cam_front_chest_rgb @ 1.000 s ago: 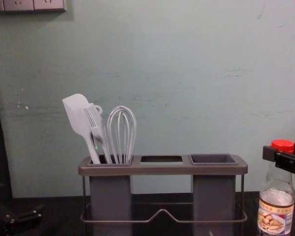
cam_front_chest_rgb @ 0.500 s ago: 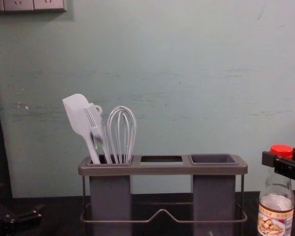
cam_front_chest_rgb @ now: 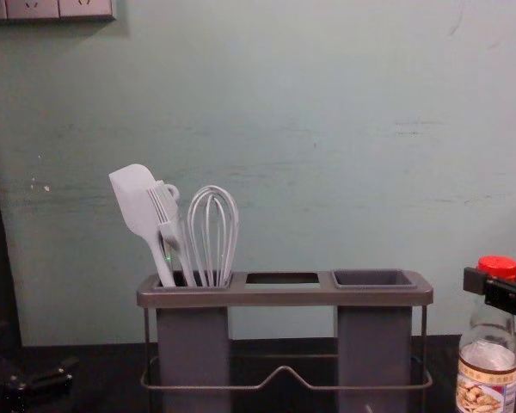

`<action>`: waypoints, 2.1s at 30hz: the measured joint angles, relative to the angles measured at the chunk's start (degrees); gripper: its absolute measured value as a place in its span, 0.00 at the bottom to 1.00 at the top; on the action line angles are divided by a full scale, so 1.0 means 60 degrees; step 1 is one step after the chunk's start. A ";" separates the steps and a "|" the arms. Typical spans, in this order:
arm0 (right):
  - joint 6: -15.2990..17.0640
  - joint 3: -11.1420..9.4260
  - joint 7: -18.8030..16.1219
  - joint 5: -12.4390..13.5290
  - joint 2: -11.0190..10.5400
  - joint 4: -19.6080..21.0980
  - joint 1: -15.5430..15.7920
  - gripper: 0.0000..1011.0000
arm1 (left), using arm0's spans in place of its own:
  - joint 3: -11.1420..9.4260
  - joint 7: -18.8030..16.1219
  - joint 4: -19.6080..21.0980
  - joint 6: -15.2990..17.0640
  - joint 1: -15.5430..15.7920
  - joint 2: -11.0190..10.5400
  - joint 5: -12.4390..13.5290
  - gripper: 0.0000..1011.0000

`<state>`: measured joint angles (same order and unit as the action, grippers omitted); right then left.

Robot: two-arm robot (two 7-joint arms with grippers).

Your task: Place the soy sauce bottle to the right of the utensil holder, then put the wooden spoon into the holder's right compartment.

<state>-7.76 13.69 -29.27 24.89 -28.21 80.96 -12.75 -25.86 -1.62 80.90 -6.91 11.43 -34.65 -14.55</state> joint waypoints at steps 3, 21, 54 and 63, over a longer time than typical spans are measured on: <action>0.0010 -0.0002 0.0001 0.0002 0.0015 -0.0046 -0.0021 0.38 | 0.0000 0.0000 0.0000 0.0000 0.0001 0.0000 0.0000 1.00; 0.0039 -0.0010 0.0035 0.0026 0.0047 -0.0105 -0.0051 0.44 | 0.0000 0.0000 0.0001 0.0000 0.0001 0.0000 0.0000 1.00; -0.0665 -0.0685 0.0545 -0.0364 -0.0151 0.1590 0.0754 0.99 | 0.0000 0.0000 0.0000 0.0000 0.0001 0.0000 0.0000 1.00; -0.0775 -0.0753 -0.0100 -0.0292 -0.0699 0.3112 0.1398 0.99 | 0.0000 0.0000 0.0000 0.0000 0.0000 0.0000 0.0000 1.00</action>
<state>-12.40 9.17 -29.87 23.13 -32.40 99.63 -4.36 -25.86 -1.62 80.90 -6.91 11.43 -34.65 -14.55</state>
